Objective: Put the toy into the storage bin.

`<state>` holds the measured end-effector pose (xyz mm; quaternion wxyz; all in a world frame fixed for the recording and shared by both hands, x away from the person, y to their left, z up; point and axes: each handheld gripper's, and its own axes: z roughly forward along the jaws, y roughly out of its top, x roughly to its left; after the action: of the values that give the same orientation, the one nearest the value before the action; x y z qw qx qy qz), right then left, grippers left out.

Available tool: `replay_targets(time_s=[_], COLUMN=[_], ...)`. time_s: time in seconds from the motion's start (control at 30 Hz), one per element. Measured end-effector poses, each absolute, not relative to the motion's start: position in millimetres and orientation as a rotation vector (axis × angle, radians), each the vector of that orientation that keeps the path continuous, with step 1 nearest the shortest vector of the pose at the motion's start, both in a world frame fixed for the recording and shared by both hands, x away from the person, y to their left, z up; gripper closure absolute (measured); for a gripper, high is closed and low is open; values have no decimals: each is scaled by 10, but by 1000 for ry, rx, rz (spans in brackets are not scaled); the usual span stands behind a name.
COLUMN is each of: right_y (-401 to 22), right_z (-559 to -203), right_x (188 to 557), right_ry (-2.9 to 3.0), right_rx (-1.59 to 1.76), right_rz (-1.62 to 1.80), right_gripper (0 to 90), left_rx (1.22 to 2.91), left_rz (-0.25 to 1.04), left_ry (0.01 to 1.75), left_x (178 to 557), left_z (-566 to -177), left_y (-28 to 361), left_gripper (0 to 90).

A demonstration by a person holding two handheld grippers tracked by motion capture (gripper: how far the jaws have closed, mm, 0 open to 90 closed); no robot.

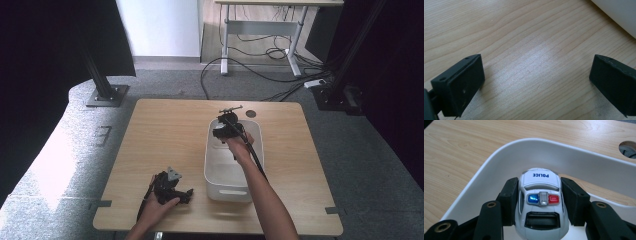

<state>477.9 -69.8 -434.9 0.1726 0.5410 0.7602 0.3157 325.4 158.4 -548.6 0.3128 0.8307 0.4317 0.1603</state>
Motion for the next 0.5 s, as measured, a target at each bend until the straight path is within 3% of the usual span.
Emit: replay_targets(time_s=[0.5], right_y=[-671], right_z=[-4478], right_x=[4811], right_ry=[2191], right_rx=[1554], right_rz=[817], right_gripper=[502], left_rx=[2192], left_rz=[422], left_ry=[1137], left_x=[3256], left_z=[-5486], left_y=[1585], left_gripper=[0])
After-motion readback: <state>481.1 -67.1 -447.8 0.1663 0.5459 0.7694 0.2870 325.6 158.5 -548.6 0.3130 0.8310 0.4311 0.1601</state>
